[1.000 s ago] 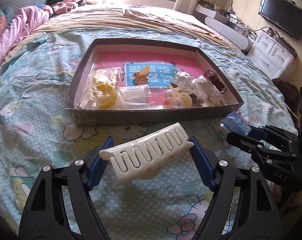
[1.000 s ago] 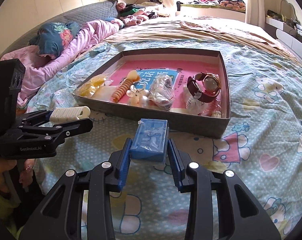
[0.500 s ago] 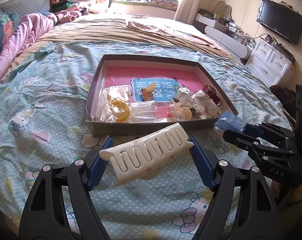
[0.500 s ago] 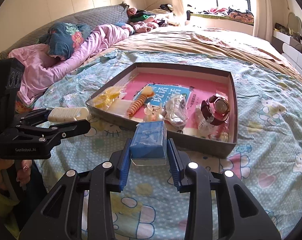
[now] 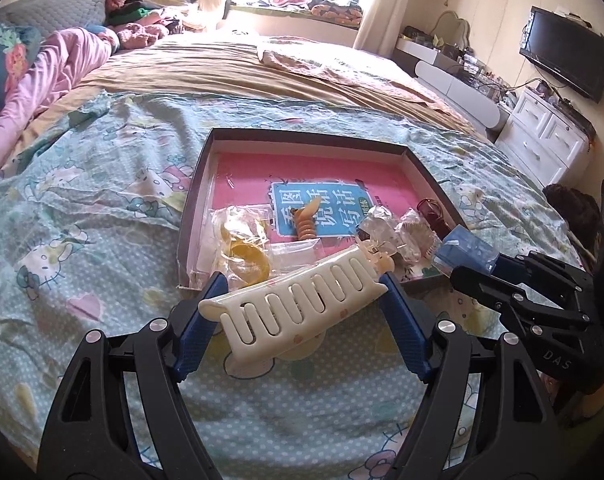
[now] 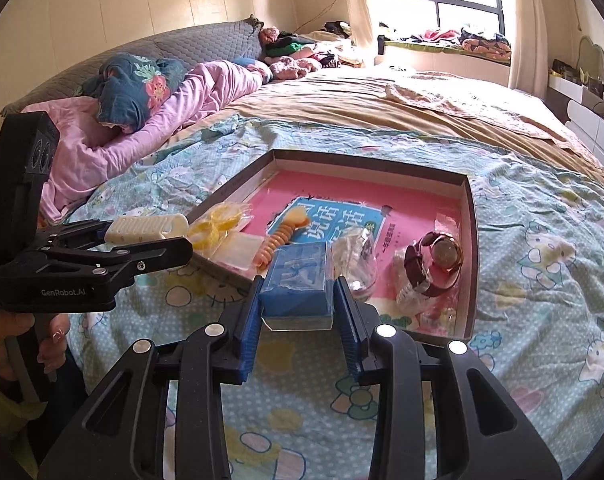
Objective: Organize jewelry
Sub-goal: 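Carry the comb clip and blue box into the tray and open both tools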
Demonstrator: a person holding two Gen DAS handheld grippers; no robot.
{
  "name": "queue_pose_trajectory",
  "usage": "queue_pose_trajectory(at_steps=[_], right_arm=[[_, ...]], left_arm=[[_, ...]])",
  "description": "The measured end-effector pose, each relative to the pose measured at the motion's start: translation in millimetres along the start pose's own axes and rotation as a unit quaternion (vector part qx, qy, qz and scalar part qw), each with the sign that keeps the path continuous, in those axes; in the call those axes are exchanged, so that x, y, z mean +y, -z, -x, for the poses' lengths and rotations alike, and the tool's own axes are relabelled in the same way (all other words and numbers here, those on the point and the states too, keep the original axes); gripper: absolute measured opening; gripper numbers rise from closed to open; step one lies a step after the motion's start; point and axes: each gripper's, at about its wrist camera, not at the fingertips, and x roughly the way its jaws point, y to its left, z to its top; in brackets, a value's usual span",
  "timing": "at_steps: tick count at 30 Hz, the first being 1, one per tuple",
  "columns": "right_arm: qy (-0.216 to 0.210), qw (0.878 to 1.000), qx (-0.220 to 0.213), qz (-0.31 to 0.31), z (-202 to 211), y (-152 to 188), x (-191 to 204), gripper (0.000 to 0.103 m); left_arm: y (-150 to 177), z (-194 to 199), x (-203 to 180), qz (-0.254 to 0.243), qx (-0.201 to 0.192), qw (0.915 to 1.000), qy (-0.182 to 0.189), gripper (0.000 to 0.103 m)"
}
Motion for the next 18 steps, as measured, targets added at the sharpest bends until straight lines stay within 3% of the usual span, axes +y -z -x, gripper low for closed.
queue_pose_trajectory(at_steps=[18], right_arm=[[0.036, 0.999, -0.017, -0.018, -11, -20, -34, 0.033]], left_arm=[[-22, -35, -3, 0.006, 0.015, 0.9999, 0.003, 0.069]])
